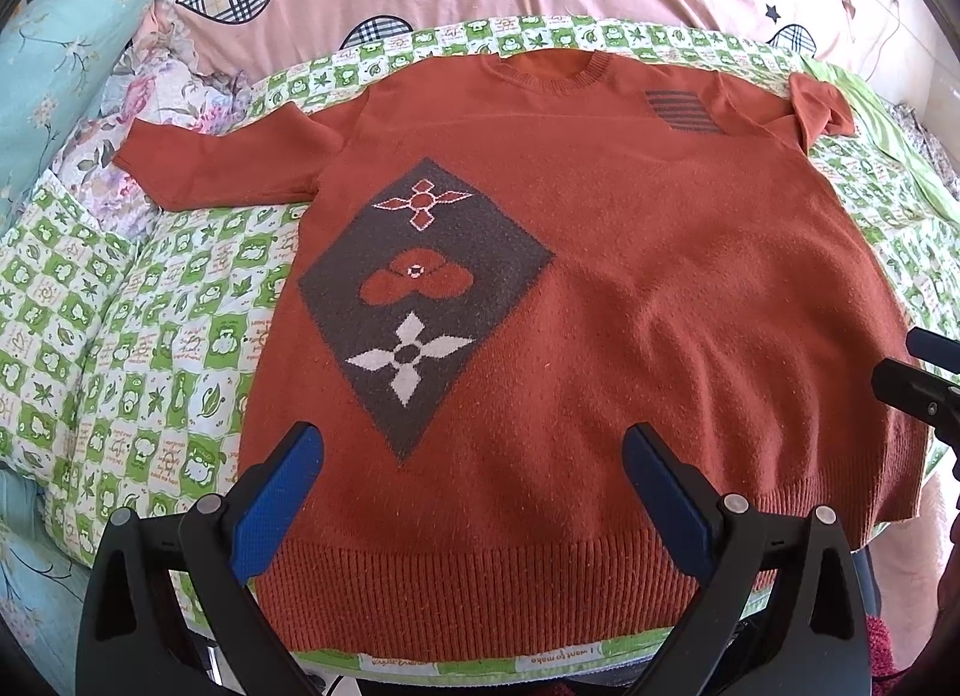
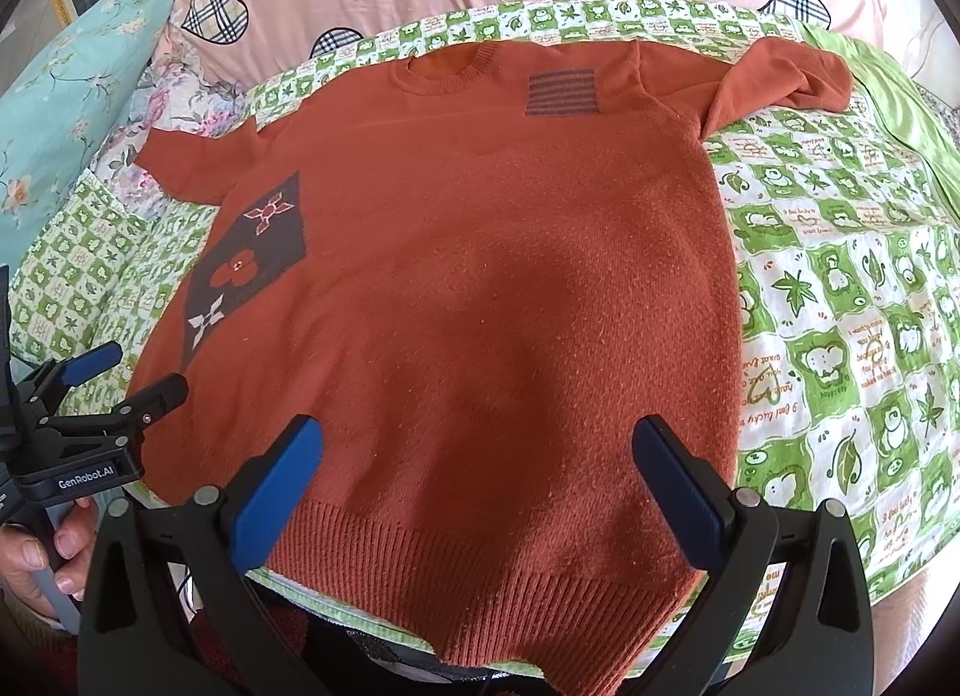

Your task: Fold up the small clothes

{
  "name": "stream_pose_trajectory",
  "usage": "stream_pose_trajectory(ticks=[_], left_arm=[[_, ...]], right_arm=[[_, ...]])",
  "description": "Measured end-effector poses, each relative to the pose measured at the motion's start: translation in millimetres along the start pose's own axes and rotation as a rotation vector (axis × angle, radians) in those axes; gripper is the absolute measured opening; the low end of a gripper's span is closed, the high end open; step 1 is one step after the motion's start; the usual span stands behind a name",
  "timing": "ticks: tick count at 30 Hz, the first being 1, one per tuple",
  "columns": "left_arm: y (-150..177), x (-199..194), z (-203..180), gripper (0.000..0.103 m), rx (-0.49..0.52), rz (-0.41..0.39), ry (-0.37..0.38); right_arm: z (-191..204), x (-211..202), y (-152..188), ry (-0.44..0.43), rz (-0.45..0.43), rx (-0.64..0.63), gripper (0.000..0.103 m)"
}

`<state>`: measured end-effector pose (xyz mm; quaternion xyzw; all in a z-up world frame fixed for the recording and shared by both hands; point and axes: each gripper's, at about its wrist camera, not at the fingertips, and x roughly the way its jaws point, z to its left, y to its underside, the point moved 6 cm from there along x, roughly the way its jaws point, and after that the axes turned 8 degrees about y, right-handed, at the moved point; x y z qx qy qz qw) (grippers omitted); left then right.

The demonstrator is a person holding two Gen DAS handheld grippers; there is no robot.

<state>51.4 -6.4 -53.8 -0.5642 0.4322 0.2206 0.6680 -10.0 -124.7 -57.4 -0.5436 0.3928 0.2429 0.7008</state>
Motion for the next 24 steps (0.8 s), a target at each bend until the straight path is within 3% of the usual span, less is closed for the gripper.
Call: stream_pose_trajectory(ticks=[14,24], left_arm=[[-13.2,8.9,0.1,0.100,-0.004,-0.003,0.002],[-36.9,22.4,6.1,0.100,-0.016,0.003,-0.004]], right_arm=[[-8.4,-3.4,-14.8,-0.036,-0.016,0.041,0.103],[-46.3,2.8,-43.3,-0.079,-0.028,0.143,0.103]])
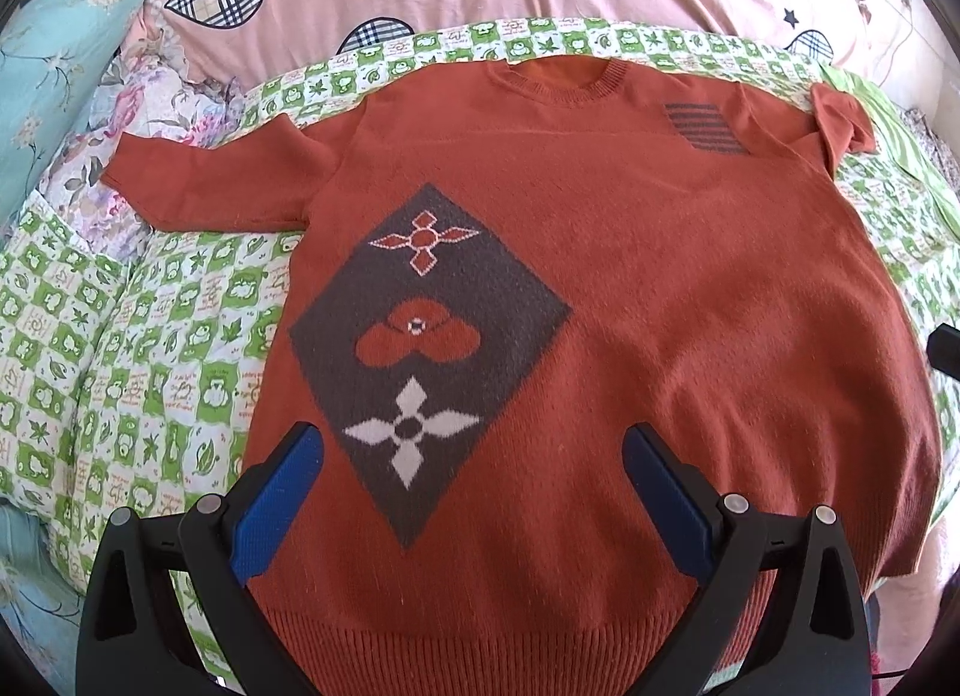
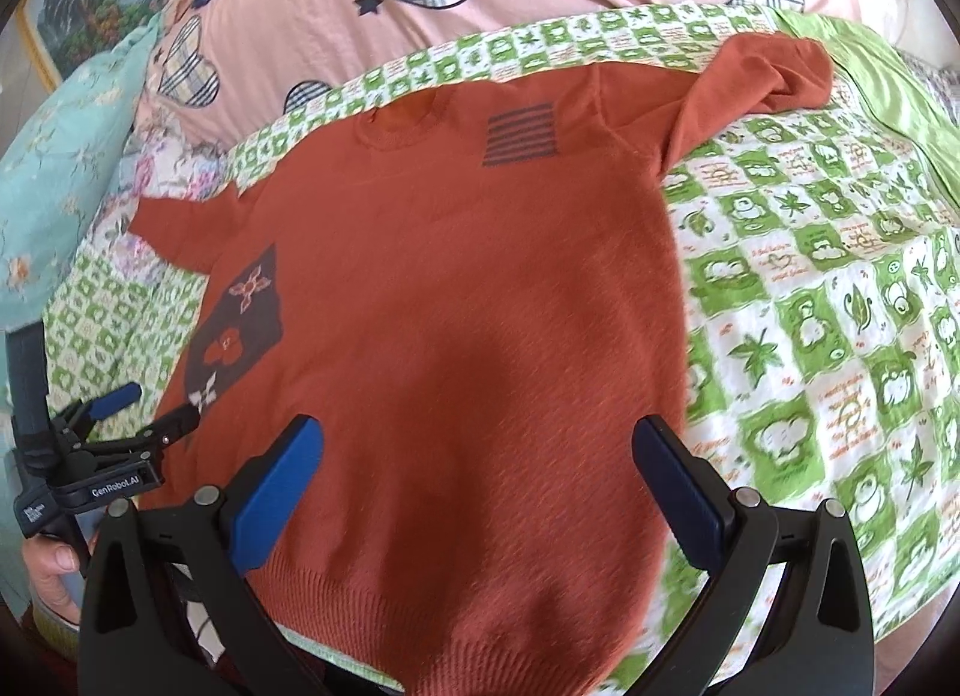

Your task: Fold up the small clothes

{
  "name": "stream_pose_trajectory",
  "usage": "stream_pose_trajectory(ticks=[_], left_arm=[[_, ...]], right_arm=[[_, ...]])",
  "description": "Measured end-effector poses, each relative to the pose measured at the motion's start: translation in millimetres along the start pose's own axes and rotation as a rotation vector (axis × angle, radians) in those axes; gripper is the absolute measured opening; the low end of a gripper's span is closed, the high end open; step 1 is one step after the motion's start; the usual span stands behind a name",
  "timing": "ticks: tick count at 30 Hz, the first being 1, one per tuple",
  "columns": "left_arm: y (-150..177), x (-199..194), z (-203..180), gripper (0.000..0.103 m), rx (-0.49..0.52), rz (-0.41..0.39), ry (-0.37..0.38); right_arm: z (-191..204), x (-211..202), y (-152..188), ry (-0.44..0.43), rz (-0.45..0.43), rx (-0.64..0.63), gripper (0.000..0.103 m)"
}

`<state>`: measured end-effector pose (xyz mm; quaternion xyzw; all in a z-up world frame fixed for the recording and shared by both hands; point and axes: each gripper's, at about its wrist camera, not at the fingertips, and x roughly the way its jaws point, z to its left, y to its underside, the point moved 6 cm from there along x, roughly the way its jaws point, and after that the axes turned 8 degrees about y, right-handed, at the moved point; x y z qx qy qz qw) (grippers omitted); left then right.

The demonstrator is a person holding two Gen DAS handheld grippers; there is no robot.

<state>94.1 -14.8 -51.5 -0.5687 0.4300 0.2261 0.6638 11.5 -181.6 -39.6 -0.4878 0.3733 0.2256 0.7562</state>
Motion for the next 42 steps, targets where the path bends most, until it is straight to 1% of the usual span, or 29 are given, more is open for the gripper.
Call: stream_pose_trajectory(ticks=[5,8,11,15,16,18,19,21,22,24,26,27,29,31,34,36,37,38,39,40,41,42], left_arm=[[-10.5,7.3,1.8,0.100,-0.008,0.008,-0.002],[-17.4,12.0,2.6,0.100,-0.009,0.016,0.002],[-28.4,13.3,7.2,0.100,-0.026,0.002,0.005],[-41.7,18.1,12.8,0.100,-0.042,0.011,-0.003],[-45.3,19.7,14.2,0.100,-0.048,0.012,-0.005],[-51.3,24.9,15.4,0.100,-0.058,0.020,-0.002],[-54.4,26.2,15.4,0.100,-0.063,0.012,0.004],[-56.8,34.2,13.2,0.100,-0.059,0.035,0.008],[-57.6,37.0,12.2,0.100,-0.055,0.041,0.007],[-60.4,42.2,10.8,0.100,-0.046,0.045,0.005],[-62.6,48.9,11.3,0.100,-0.044,0.053,-0.001],[-64.2,52.1,12.6,0.100,-0.049,0.055,-0.001],[-66.4,62.4,15.1,0.100,-0.060,0.075,-0.001],[-69.0,72.0,17.9,0.100,-0.071,0.090,-0.006],[-71.0,86.9,20.7,0.100,-0.085,0.116,-0.010],[-70.3,95.1,20.8,0.100,-0.090,0.137,-0.011],[-69.7,99.0,20.3,0.100,-0.091,0.147,-0.008],[-69.4,101.5,19.7,0.100,-0.092,0.152,-0.003],[-70.3,102.8,19.0,0.100,-0.093,0.147,0.003],[-69.6,104.1,18.1,0.100,-0.090,0.146,0.008],[-69.1,105.1,17.4,0.100,-0.088,0.145,0.011],[-68.6,105.7,16.7,0.100,-0.087,0.144,0.016]], right_arm=[[-24.4,6.5,-29.1,-0.023,0.006,0.052,0.103],[-49.7,7.4,-60.3,-0.002,-0.024,0.089,0.103],[-78.6,6.4,-96.9,0.019,-0.065,0.133,0.103],[-116.7,7.5,-148.7,0.087,-0.123,0.165,0.103],[-130.7,8.2,-168.3,0.124,-0.150,0.173,0.103],[-152.0,16.1,-201.6,0.163,-0.173,0.192,0.102],[-161.1,21.1,-215.8,0.188,-0.178,0.196,0.101],[-177.3,35.1,-243.5,0.232,-0.178,0.204,0.098],[-186.0,45.0,-258.9,0.259,-0.176,0.208,0.096],[-200.7,66.9,-287.6,0.291,-0.169,0.221,0.094],[-220.7,87.2,-316.0,0.309,-0.160,0.260,0.091],[-231.4,99.1,-329.6,0.337,-0.155,0.272,0.090],[-246.4,119.9,-344.7,0.365,-0.135,0.298,0.086],[-260.5,143.0,-355.3,0.392,-0.105,0.315,0.085],[-276.2,170.8,-365.3,0.470,-0.068,0.294,0.082],[-289.2,185.6,-362.1,0.518,-0.024,0.303,0.063],[-293.6,187.8,-359.8,0.535,-0.019,0.304,0.045],[-294.4,185.0,-358.1,0.534,-0.034,0.299,0.032],[-291.9,179.3,-355.7,0.505,-0.056,0.297,0.025],[-286.8,173.3,-352.9,0.465,-0.074,0.301,0.011],[-279.8,167.1,-350.3,0.419,-0.094,0.301,0.008],[-266.8,158.7,-346.3,0.351,-0.115,0.289,0.007]])
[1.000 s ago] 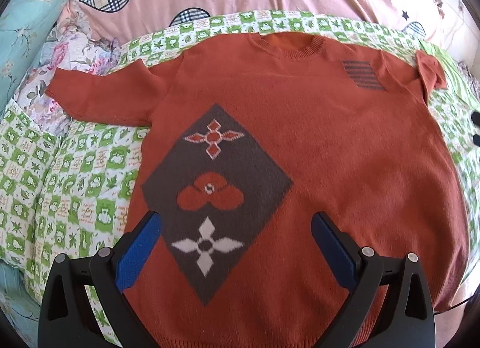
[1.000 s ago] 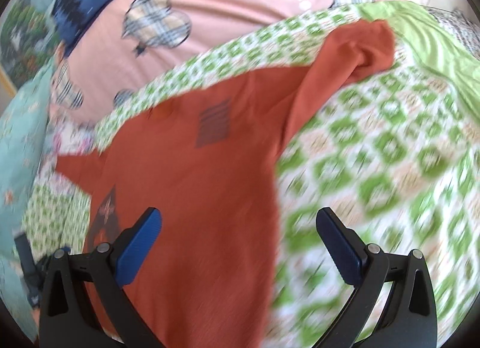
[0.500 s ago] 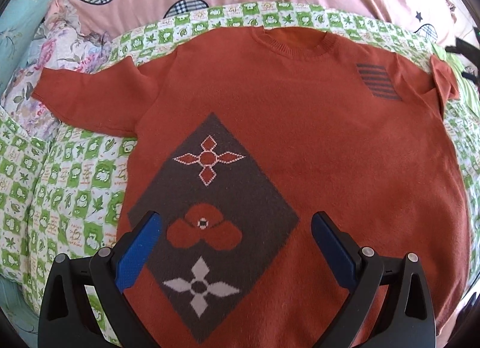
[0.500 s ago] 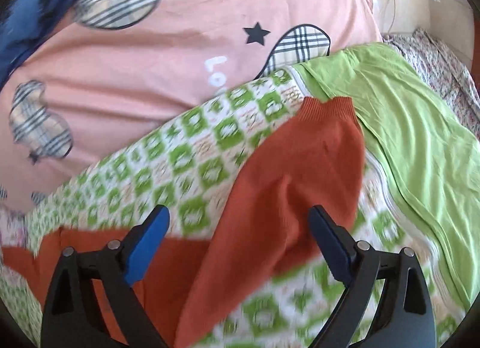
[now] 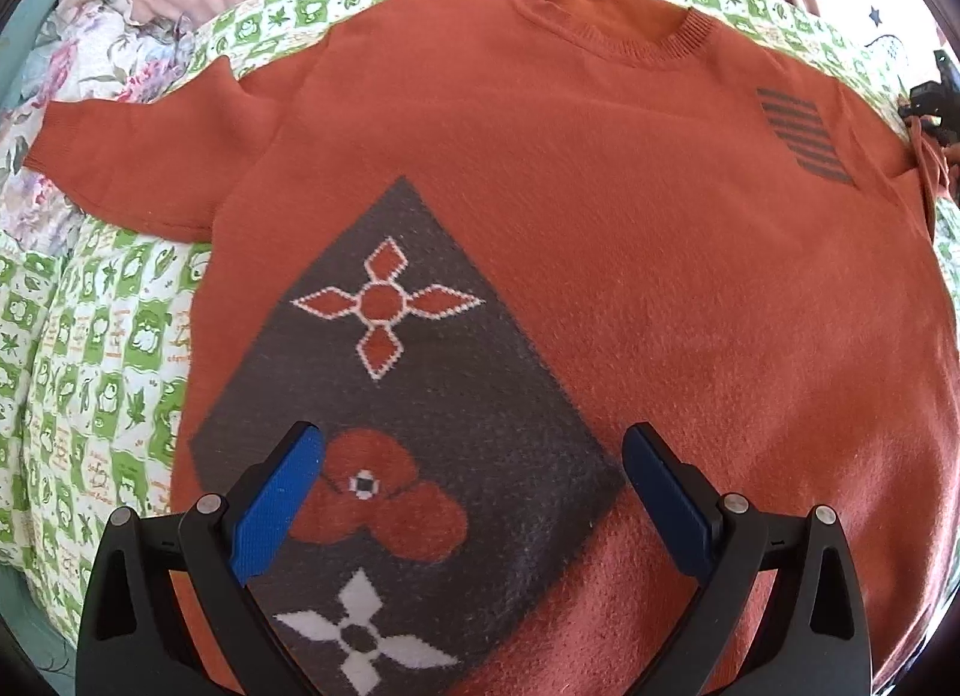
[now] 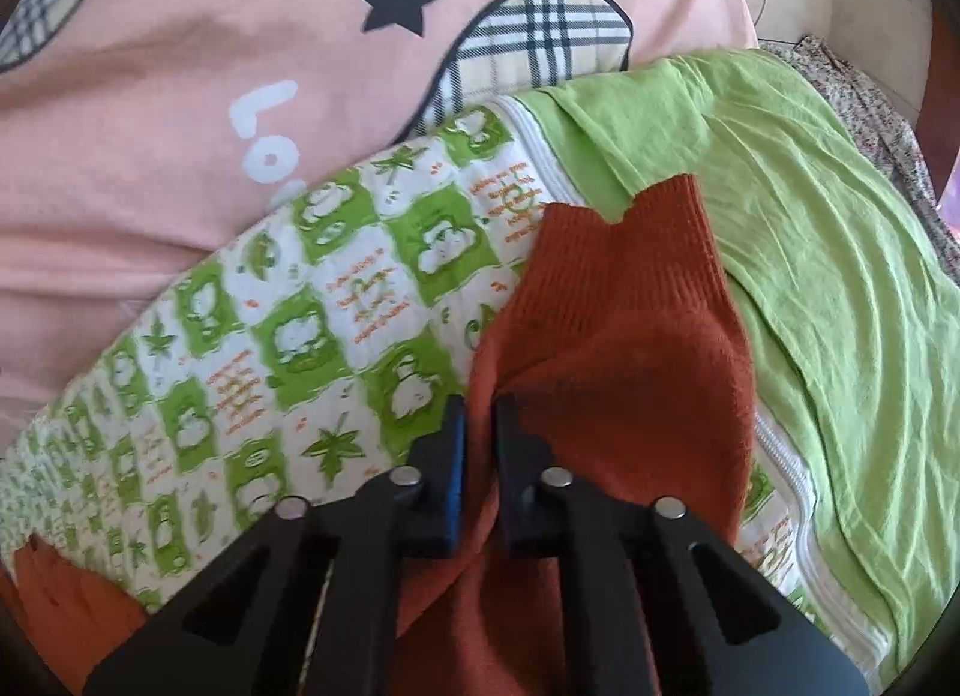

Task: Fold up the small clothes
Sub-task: 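Grasp the sleeve cuff near the striped patch with the right tool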

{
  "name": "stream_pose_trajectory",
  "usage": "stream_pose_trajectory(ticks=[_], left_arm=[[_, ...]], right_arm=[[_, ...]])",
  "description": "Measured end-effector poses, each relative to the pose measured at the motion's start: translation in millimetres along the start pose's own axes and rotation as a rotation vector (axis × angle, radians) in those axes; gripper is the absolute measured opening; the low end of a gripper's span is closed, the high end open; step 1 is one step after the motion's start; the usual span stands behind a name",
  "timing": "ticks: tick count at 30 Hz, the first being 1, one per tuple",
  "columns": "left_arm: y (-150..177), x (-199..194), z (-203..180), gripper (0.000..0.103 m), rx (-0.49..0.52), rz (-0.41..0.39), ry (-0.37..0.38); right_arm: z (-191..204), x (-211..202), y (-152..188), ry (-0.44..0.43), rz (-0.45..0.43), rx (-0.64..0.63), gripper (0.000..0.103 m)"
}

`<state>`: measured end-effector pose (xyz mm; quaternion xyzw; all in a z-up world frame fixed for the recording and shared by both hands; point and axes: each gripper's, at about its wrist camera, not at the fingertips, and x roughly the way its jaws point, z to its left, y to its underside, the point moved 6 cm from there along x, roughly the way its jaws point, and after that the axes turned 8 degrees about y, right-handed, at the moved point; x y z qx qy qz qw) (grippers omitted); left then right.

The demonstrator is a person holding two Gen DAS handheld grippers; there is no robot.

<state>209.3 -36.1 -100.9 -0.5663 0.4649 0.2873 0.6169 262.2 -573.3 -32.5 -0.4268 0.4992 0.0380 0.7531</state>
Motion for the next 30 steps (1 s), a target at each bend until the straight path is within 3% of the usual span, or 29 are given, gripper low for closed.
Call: stream_pose_trajectory(ticks=[2,7,9,11,15,16,17,18,19,21,23,27,29,30], left_arm=[[2.7,0.8,-1.9,0.100,0.002,0.001,0.005],[12.4,-9.8,-6.5,0.100,0.000,-0.013,0.024],[15.0,-16.3,-6.1,0.100,-0.005,-0.021,0.036],[17.2,-25.3,-4.0,0.100,-0.009,-0.035,0.044],[21.8,-35.3,1.3,0.100,-0.009,-0.058,0.032],[23.0,-35.3,2.8,0.100,-0.008,-0.058,0.029],[23.3,-33.8,4.7,0.100,-0.009,-0.054,0.022],[22.7,-31.5,6.3,0.100,-0.011,-0.050,0.017],[21.6,-27.8,8.8,0.100,-0.016,-0.043,0.014],[19.4,-19.6,11.2,0.100,-0.025,-0.023,0.013],[17.4,-11.4,12.1,0.100,-0.029,-0.003,0.006],[10.9,2.1,7.3,0.100,-0.018,0.024,-0.001],[6.6,4.9,3.4,0.100,-0.007,0.026,-0.001],[5.0,5.0,1.5,0.100,-0.003,0.025,0.003]], right_arm=[[20.5,-22.8,14.6,-0.092,-0.010,-0.034,0.001],[94.2,-79.5,70.3,-0.329,0.003,-0.134,0.001],[121.2,-97.4,88.4,-0.358,-0.013,-0.170,0.001],[120.8,-99.1,85.6,-0.279,-0.044,-0.159,0.001],[61.5,-71.0,47.0,-0.116,-0.058,-0.014,0.007],[45.6,-61.5,37.2,-0.093,-0.050,0.018,0.032],[30.4,-52.4,25.6,-0.048,-0.057,0.035,0.072],[22.4,-46.5,17.0,-0.004,-0.067,0.033,0.089],[11.8,-39.1,6.1,0.037,-0.090,0.033,0.094],[-1.1,-21.9,-7.7,0.063,-0.074,0.047,0.092],[-8.1,-1.1,-17.8,0.094,-0.037,0.053,0.079],[-19.8,40.9,-22.6,0.188,0.059,0.043,0.071],[-30.7,44.3,-23.1,0.240,0.047,0.042,0.035],[-37.3,41.3,-22.5,0.215,0.038,0.070,0.028]])
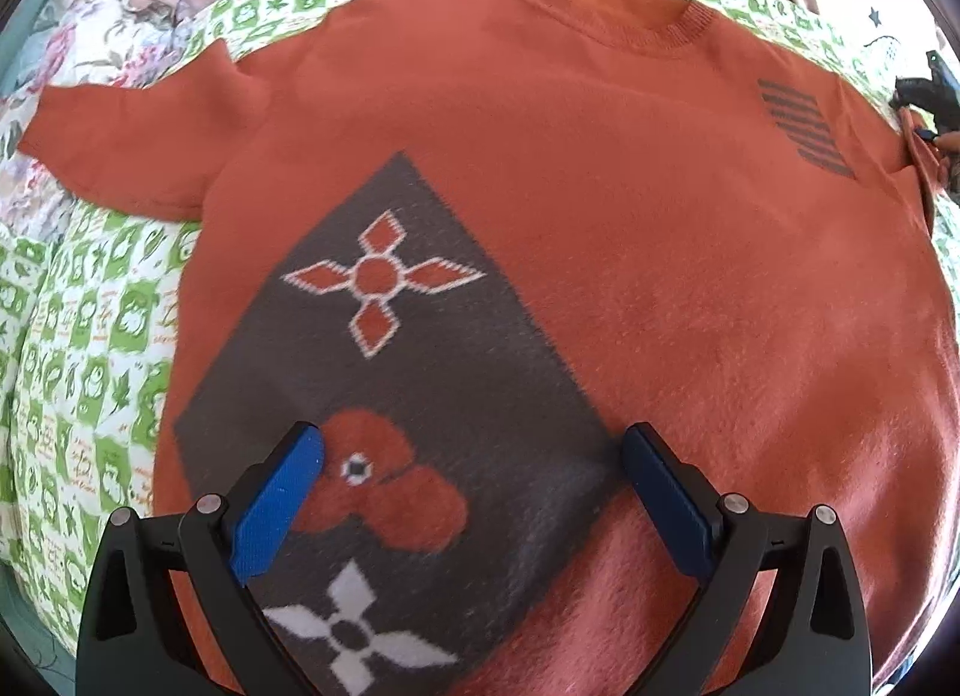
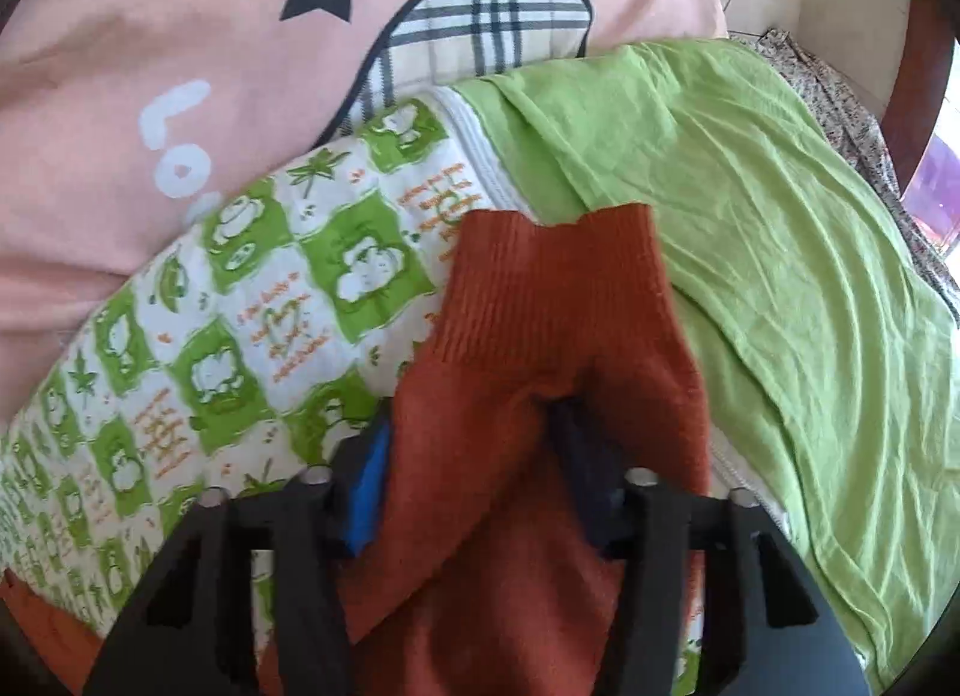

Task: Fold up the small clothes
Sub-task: 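Grasp the sleeve cuff near the striped patch with the right tool, then fold the held sleeve across the sweater body and open the right tool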

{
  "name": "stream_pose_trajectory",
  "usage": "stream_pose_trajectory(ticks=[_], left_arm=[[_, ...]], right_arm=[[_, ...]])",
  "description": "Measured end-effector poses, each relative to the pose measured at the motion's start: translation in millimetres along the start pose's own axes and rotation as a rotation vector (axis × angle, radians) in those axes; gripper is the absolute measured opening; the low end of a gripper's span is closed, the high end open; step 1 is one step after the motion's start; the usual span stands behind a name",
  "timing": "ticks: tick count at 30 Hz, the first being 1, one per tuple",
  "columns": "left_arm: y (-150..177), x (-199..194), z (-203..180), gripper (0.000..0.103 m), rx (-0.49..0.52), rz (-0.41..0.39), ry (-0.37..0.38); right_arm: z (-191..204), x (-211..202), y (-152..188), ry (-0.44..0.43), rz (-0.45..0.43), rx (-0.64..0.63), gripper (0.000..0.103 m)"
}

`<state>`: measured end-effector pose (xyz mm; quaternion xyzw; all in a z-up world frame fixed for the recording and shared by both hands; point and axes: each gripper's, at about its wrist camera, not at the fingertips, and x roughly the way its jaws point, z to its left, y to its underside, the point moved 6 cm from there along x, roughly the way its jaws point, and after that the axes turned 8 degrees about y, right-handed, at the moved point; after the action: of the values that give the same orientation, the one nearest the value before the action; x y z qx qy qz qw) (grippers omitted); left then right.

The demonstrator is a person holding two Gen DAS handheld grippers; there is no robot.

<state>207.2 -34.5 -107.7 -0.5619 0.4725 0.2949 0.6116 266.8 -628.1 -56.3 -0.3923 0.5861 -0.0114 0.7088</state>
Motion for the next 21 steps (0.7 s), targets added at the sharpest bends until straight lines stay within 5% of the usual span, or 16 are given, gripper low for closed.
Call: stream_pose_trajectory(ticks=[1,7,17,21], left_arm=[[-1.6,0.0,-1.9,0.100,0.003,-0.003,0.006],[-3.5,2.9,-15.3,0.100,0.026,-0.013,0.025],[-16.0,-30.5,-8.6,0.100,-0.017,-0.107,0.091],[-19.2,-43.4,14.4,0.100,-0.068,-0.144,0.137]], right_arm=[[-7.3,-1.2,0.2,-0.032,0.000,0.035,0.014],[-1.4,-51.1,12.6,-0.385,-0.061,0.099,0.010],[174.1,-184.1,152.2,-0.851,0.051,-0.172,0.010],[245.9,-223.7,230.3,-0.966,0.129,-0.301,0.010]])
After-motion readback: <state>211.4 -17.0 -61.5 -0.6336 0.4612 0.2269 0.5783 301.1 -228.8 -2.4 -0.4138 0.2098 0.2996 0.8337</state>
